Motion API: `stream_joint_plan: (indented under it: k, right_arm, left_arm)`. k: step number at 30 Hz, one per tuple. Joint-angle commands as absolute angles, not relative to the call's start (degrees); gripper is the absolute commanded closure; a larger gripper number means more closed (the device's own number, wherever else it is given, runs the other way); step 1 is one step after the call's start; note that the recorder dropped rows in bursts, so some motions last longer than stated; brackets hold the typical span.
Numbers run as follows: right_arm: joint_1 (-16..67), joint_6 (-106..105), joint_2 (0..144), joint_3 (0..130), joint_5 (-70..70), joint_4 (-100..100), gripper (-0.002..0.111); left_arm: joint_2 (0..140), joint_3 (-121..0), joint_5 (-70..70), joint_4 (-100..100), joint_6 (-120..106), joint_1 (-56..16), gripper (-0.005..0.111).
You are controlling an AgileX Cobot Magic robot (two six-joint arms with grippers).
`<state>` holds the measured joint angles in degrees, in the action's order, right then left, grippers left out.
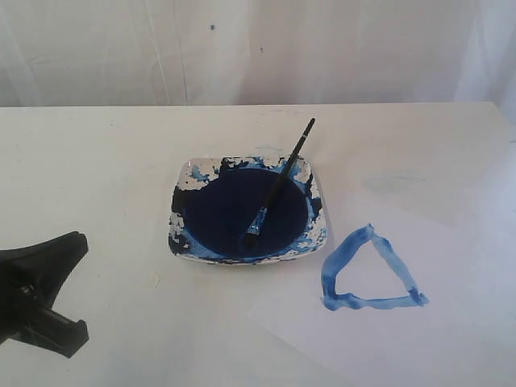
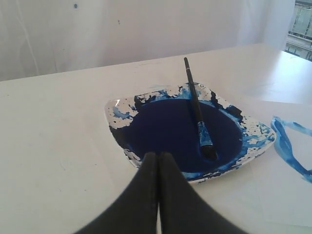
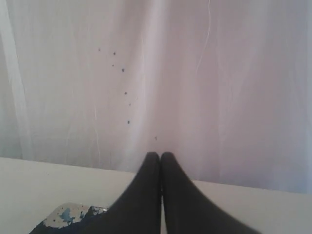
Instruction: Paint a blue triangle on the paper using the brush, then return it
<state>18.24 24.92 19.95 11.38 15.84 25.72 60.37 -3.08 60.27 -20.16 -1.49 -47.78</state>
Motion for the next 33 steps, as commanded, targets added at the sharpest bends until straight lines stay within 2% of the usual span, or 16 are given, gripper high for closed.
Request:
stream_joint_plan:
  k: [1,6,10,14,17,25,27,33]
  right_arm:
    - [17.6,24.4,15.3,11.1,14.8,25.3,0.108]
    - [17.6,24.4,13.6,11.1,14.7,25.3,0.108]
    - [17.6,24.4,13.5,11.1,14.3,25.3,0.108]
    - [17.6,24.4,13.5,11.1,14.2,25.3,0.108]
    - [17.6,24.4,13.5,11.1,14.2,25.3,0.108]
    - [17.6,24.4,13.5,11.1,14.2,25.3,0.108]
    - [17.6,24.4,13.5,11.1,14.2,25.3,0.108]
    - [17.6,24.4,13.3,10.8,14.2,25.3,0.108]
  left_arm:
    - [60.0,-2.7,60.4,-20.6,-1.7,-48.1,0.107]
    - [57.9,-2.7,59.0,-21.3,-5.1,-48.1,0.107]
    - [47.7,-2.7,42.8,-19.9,-11.3,-44.3,0.107]
    - [33.0,-2.7,29.0,-19.5,-14.2,-35.0,0.107]
    - [25.1,-2.7,22.1,-17.4,-14.2,-26.3,0.107]
    - [4.4,-2.7,-6.9,-13.6,-15.2,-6.3,0.107]
    - [0.5,-2.7,-10.6,-13.6,-15.2,-3.0,0.107]
    - [0.0,-2.7,-18.9,-14.0,-15.4,3.7,0.107]
